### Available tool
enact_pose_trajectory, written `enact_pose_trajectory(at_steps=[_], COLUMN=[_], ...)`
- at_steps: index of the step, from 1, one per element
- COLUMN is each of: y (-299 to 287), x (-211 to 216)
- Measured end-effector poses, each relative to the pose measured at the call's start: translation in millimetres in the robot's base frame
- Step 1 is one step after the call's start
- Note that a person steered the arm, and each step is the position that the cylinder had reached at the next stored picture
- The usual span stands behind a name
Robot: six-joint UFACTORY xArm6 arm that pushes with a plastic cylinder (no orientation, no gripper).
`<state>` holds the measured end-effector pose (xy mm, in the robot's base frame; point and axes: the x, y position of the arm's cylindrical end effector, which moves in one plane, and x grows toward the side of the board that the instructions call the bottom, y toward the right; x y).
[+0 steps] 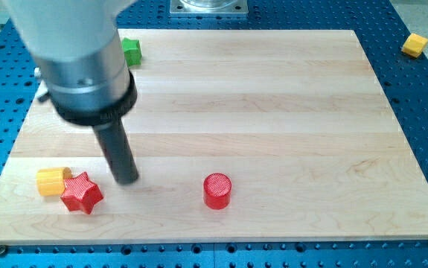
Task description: Push the red circle to the top right of the red star
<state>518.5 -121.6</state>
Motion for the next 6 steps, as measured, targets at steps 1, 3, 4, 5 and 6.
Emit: enact_pose_trajectory(at_steps=[1,3,4,5,6], y=[88,256,196,95,34], x=[-52,7,55,64,54])
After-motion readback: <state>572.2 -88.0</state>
